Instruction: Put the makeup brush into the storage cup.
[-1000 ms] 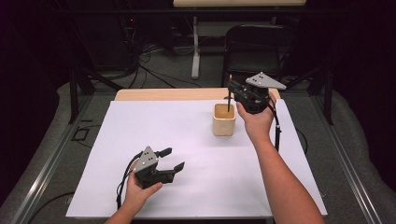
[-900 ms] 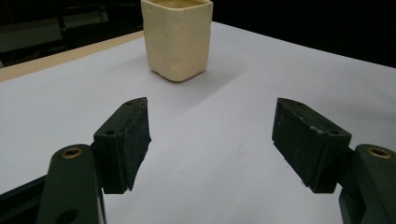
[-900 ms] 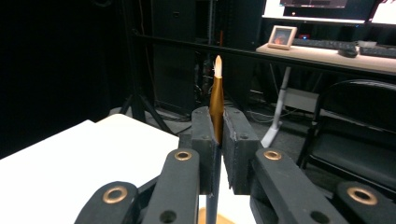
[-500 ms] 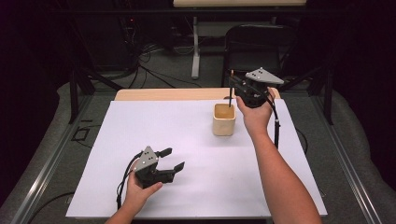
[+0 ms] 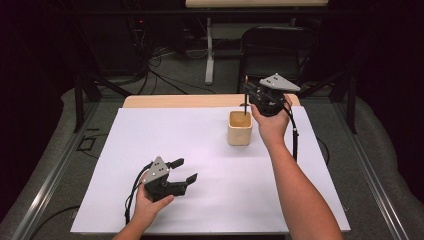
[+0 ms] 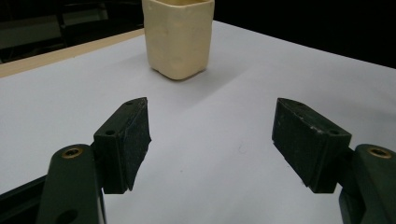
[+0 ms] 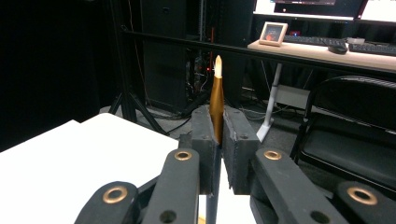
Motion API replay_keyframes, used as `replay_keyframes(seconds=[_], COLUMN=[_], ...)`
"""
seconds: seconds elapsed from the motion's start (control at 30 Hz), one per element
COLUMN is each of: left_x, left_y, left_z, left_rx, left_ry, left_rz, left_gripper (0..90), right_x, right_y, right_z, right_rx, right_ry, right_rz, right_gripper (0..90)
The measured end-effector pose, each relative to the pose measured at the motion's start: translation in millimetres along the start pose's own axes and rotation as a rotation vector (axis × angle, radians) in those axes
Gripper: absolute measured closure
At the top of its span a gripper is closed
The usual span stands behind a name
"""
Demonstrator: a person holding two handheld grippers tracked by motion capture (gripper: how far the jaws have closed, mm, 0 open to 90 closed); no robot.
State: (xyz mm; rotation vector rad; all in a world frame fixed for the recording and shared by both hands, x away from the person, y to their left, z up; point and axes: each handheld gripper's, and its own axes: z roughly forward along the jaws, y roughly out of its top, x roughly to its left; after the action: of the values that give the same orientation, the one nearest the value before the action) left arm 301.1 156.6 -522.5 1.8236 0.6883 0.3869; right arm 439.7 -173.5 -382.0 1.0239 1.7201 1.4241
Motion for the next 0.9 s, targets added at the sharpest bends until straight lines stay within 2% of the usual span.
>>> replay_keyframes(seconds=[0.5, 0.6, 0.9], left_x=[0.0, 1.5, 1.7], left_y=[-0.3, 0.1, 0.5], left_z=[0.2, -0.2, -2.5], left_rx=[0.001, -0.007, -0.011], left_ry=[0.000, -0.008, 0.007], left_rz=[0.000, -0.016, -0.014], left_gripper=[28.0, 28.0, 28.0], right_x=[2.8, 2.5, 4.0], right_y=[-7.1, -11.6, -20.9], right_z=[1.3, 2.1, 4.2], right_rx=[0.004, 0.014, 0.021], right_ry=[0.000, 0.001, 0.000], right_rz=[-0.013, -0.008, -0.003], right_gripper=[83.8, 83.8, 83.8])
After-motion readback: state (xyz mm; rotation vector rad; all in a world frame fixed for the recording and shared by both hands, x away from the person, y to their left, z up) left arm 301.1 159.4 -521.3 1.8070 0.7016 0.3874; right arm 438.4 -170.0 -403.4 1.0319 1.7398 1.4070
